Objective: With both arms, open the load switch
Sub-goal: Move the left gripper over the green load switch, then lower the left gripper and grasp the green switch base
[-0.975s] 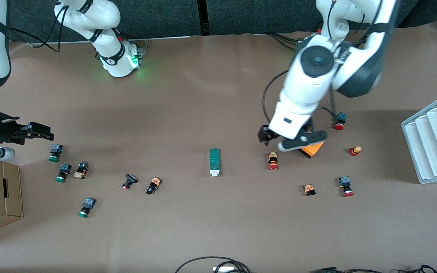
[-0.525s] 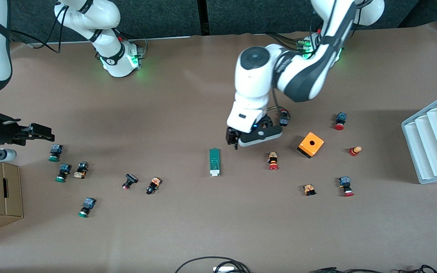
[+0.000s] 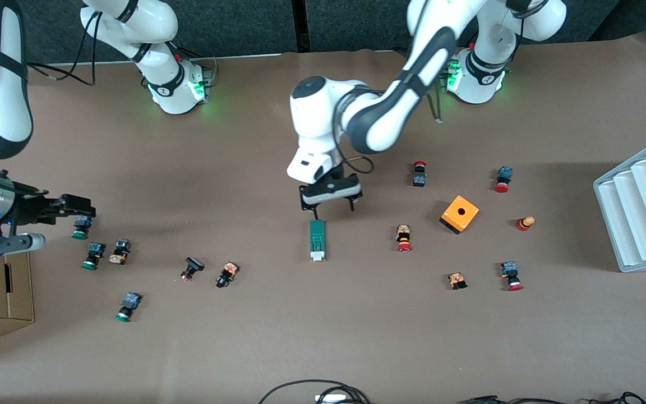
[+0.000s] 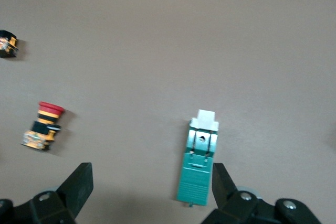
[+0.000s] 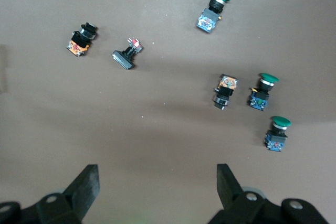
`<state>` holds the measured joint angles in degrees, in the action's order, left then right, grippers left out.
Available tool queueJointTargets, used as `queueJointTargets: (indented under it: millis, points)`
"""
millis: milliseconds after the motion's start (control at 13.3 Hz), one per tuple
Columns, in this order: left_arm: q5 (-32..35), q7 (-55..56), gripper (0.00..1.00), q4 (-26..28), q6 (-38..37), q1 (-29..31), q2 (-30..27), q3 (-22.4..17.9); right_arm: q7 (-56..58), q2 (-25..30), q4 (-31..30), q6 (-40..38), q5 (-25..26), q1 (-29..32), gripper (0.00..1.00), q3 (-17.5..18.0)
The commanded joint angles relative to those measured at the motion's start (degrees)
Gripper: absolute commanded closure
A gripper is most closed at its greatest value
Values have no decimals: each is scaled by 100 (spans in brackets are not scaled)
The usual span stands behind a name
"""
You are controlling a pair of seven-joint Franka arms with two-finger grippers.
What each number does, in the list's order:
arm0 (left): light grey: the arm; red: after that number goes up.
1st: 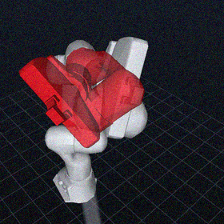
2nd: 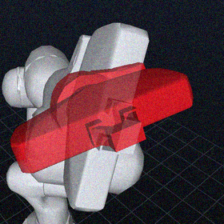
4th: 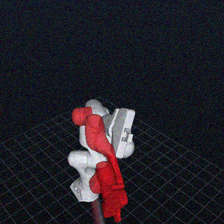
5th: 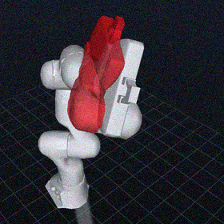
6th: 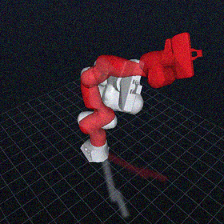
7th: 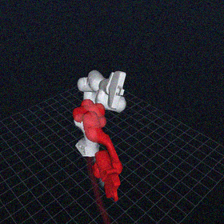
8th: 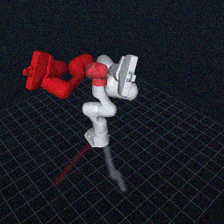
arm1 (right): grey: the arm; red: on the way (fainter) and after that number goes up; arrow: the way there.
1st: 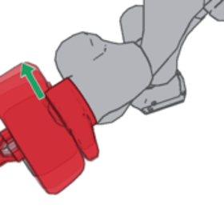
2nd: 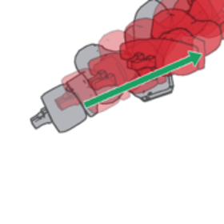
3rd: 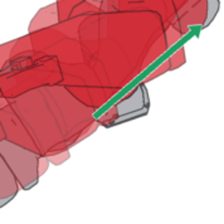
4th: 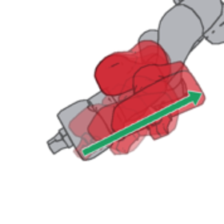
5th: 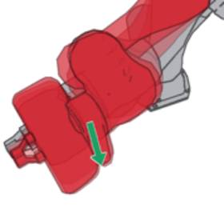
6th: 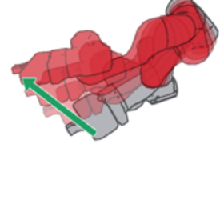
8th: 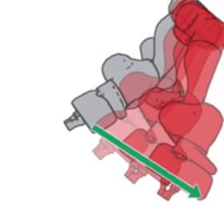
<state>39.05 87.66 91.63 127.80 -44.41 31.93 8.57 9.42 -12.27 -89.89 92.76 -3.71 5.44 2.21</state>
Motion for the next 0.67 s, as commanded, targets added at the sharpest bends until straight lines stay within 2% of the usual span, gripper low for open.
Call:
queueJointTargets:
  millis: [0,600]
  points:
    - [1030,812,0,-295,-19,-269,488,-75,69,-48,16,111,-121,-17,0,8]
    - [3263,3000,0,-277,166,-743,1341,-75,121,-39,16,41,-77,-96,0,8]
